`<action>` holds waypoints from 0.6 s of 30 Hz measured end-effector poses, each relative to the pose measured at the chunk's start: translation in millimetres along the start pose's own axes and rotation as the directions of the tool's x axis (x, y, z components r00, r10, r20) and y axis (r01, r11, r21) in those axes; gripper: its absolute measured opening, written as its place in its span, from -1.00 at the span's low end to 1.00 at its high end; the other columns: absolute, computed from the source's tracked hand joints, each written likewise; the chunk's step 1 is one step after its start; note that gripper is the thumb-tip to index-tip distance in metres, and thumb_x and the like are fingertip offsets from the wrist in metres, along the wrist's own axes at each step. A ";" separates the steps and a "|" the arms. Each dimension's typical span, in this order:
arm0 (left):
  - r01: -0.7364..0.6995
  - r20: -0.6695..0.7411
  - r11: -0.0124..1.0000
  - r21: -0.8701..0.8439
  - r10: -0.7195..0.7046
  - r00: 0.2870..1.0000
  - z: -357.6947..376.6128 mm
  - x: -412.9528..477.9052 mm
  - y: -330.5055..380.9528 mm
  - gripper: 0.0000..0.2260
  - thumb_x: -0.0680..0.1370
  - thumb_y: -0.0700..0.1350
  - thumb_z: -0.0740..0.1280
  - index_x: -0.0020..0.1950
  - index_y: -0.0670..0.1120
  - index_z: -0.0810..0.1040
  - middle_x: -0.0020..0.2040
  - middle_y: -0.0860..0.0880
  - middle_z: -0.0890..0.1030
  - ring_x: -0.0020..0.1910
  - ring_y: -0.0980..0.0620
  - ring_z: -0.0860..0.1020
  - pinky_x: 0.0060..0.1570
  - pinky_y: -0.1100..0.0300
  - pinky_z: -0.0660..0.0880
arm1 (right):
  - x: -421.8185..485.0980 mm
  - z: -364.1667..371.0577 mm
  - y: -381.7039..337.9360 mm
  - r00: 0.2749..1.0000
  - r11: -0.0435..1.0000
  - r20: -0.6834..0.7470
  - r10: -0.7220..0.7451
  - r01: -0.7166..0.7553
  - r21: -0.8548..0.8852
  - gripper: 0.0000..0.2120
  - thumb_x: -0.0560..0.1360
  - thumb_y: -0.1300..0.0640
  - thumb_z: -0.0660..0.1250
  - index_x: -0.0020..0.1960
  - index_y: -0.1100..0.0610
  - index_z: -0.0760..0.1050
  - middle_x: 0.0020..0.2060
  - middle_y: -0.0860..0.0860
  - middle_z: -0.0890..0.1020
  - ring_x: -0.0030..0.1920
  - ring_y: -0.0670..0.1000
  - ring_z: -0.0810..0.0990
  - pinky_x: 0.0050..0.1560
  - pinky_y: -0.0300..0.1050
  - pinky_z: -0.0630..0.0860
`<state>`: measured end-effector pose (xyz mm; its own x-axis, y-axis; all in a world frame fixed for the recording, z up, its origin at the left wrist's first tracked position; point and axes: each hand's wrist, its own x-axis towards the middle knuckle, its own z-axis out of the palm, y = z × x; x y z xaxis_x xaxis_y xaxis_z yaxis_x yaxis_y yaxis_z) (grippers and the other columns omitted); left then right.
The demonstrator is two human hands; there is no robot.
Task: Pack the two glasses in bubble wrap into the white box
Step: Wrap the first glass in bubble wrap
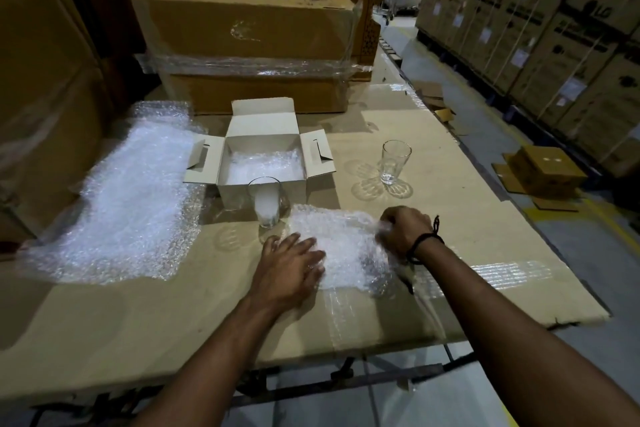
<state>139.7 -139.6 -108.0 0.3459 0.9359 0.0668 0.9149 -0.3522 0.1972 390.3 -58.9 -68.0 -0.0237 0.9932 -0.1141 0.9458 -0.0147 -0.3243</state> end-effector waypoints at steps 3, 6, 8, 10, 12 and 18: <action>0.062 -0.001 0.998 -0.018 -0.062 0.998 0.8 2.7 -2.1 -0.40 0.49 0.26 -0.11 0.42 0.13 0.41 0.52 0.02 0.30 0.50 -0.05 0.22 0.39 -0.02 0.07 | -0.3 0.1 3.0 0.953 0.975 -0.292 -0.078 0.134 0.176 -0.87 0.36 0.17 0.47 -0.18 0.10 0.51 -0.15 0.11 0.62 -0.06 0.20 0.56 -0.02 0.01 0.45; 0.017 -0.236 0.995 -0.101 -0.040 0.971 1.6 1.8 0.4 -0.60 0.48 0.01 0.35 0.32 0.00 0.54 0.39 -0.11 0.49 0.29 -0.17 0.50 0.28 -0.04 0.35 | -12.1 5.4 9.3 0.818 0.877 -0.417 -0.397 0.471 0.089 -0.89 0.31 0.34 0.29 -0.22 0.17 0.47 -0.26 0.10 0.57 -0.20 0.23 0.53 -0.20 0.05 0.47; 0.022 -0.406 0.982 -0.190 -0.099 0.909 1.4 -0.3 5.8 -0.40 0.32 -0.22 0.56 0.32 -0.06 0.48 0.31 -0.17 0.50 0.10 -0.18 0.55 0.05 -0.05 0.55 | -22.2 9.0 13.7 0.746 0.801 -0.348 -0.568 0.598 -0.026 -0.80 0.22 0.32 0.14 -0.22 0.16 0.47 -0.23 0.09 0.60 -0.22 0.20 0.54 -0.22 0.04 0.50; -0.018 -0.517 0.987 -0.157 -0.067 0.854 -0.1 -3.4 9.0 -0.26 0.26 -0.27 0.57 0.38 -0.10 0.36 0.34 -0.17 0.39 0.11 -0.17 0.46 0.00 -0.08 0.55 | -30.7 10.0 17.5 0.713 0.749 -0.254 -0.654 0.658 -0.080 -0.80 0.19 0.20 0.10 -0.26 0.12 0.45 -0.16 0.07 0.65 -0.19 0.16 0.58 -0.21 -0.03 0.52; -0.019 -0.522 0.999 -0.051 -0.011 0.853 0.5 -1.7 7.6 -0.20 0.26 -0.21 0.57 0.44 -0.12 0.30 0.38 -0.15 0.35 0.15 -0.17 0.42 0.05 -0.09 0.52 | -39.3 9.6 19.4 0.711 0.722 -0.129 -0.691 0.686 -0.089 -0.87 0.18 0.13 0.15 -0.30 0.07 0.42 -0.11 0.04 0.68 -0.16 0.12 0.61 -0.21 -0.09 0.52; -0.095 -0.290 0.993 0.068 0.111 0.950 1.7 9.9 -8.3 -0.78 0.38 -0.05 0.31 -0.05 0.02 0.67 -0.06 0.03 0.66 -0.12 -0.08 0.48 -0.10 0.01 0.47 | -49.5 4.0 19.7 0.806 0.810 0.176 -0.565 0.583 -0.069 -0.59 0.33 -0.22 0.15 -0.16 0.06 0.60 0.11 -0.03 0.64 0.10 0.04 0.57 0.09 -0.06 0.48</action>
<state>135.9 -127.4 -110.7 0.3696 0.8526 0.3694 0.8899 -0.4392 0.1233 408.8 -108.8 -72.5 -0.6103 0.7887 -0.0738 0.7745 0.5746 -0.2645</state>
